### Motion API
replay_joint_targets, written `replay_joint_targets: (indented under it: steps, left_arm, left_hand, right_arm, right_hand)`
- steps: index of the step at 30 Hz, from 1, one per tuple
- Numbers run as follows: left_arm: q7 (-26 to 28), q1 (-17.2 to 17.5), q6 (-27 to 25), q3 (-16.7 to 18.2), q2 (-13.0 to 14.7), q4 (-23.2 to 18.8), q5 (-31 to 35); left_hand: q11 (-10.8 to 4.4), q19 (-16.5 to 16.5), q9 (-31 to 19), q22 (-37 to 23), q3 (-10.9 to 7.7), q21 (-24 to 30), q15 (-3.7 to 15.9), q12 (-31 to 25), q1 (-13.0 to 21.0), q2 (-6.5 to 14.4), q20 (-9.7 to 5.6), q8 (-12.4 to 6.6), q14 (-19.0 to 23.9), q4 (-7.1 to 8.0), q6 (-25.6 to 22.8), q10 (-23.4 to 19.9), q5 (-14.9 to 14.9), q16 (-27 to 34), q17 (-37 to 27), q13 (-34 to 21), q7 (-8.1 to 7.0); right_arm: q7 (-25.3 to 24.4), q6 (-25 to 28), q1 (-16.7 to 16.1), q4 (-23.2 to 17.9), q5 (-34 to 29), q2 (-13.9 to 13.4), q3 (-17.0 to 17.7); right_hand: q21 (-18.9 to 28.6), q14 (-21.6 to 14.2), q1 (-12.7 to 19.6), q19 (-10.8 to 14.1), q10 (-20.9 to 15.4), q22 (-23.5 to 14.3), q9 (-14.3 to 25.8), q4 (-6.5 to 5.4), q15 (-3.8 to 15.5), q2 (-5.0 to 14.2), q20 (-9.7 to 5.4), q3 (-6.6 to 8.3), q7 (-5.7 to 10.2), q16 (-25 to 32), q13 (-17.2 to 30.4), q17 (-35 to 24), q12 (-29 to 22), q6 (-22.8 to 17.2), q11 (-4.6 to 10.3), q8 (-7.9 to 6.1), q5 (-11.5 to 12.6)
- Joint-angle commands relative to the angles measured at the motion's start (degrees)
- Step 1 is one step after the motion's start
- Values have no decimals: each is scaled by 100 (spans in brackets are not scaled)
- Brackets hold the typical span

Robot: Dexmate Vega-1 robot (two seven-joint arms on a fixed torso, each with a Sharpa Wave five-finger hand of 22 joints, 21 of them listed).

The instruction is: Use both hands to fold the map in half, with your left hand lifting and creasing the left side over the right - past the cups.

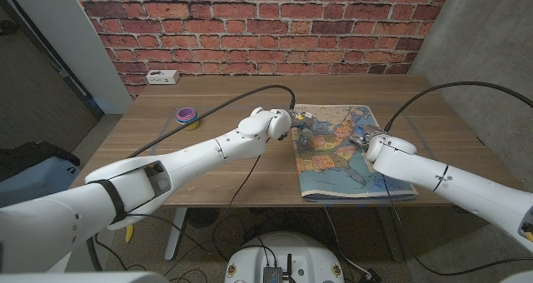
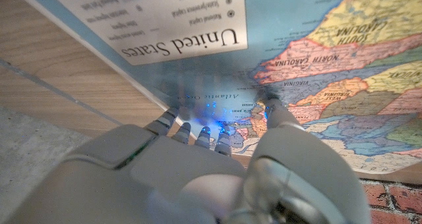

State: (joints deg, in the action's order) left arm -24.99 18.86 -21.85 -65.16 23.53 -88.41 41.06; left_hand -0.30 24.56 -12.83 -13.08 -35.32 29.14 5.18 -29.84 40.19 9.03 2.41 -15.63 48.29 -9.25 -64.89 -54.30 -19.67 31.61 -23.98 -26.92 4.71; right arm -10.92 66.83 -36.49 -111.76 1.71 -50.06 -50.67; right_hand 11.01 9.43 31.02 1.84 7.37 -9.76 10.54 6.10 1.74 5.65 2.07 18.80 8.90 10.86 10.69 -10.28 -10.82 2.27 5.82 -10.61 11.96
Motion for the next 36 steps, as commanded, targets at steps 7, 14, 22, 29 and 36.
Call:
replay_joint_targets:
  steps: [7, 14, 22, 29, 36]
  left_arm:
    - [1903, 935, 1063, 892, 700, -1160, -299]
    - [1452, 1029, 1322, 1118, 800, -1381, -709]
    - [617, 907, 1035, 1069, 835, -1591, -701]
    - [200, 865, 833, 1025, 847, -1716, -644]
    - [-202, 771, 759, 878, 846, -1715, -554]
  left_hand:
    - [-88, 268, -124, -61, 54, 256, 2, 94, 25, 19, 69, 61, -122, -25, 235, 255, 57, 57, -147, -116, -142]
    - [-102, 300, -109, -73, 30, 317, -7, 148, 6, 2, 62, 87, -158, -25, 258, 360, 63, 22, -128, -139, -162]
    - [-93, 674, -139, -77, -53, 568, 58, 32, 37, -10, -91, -8, 165, -67, 6, 4, 48, 132, -123, -204, -37]
    - [-117, 1130, -78, 4, -224, 798, 124, 110, 24, -98, -188, 55, 353, -92, -57, -90, -47, 11, 61, -98, -9]
    - [-135, 1384, 12, 112, -390, 939, 165, 261, -14, -200, -163, 172, 556, -98, -29, -182, -162, -206, 387, 108, -58]
  right_arm:
    - [94, 94, 120, 70, -32, 50, -127]
    - [99, 107, 151, 63, -46, 61, -151]
    - [106, 141, 182, 46, -53, 66, -177]
    - [132, 143, 222, 48, -59, 69, -215]
    - [134, 102, 228, 71, -45, 89, -213]
  right_hand:
    - [25, 131, 69, 32, 20, -19, 11, 24, 187, -11, 14, -20, 24, 29, 10, -10, -22, 35, -42, -20, 9]
    - [22, 128, 86, 32, 20, -19, 11, 39, 190, -10, 10, -27, 24, 28, 10, -10, -23, 39, -41, -20, 15]
    - [20, 128, 101, 30, 20, -19, 11, 50, 188, -5, 10, -33, 29, 28, 10, -10, -24, 43, -36, -20, 19]
    - [20, 126, 109, 32, 15, -19, 12, 57, 190, -1, 11, -41, 31, 28, 10, -11, -27, 39, -42, -23, 21]
    - [18, 124, 114, 31, 20, -20, 12, 62, 189, 6, 12, -54, 28, 29, 10, -12, -25, 46, -41, -22, 23]
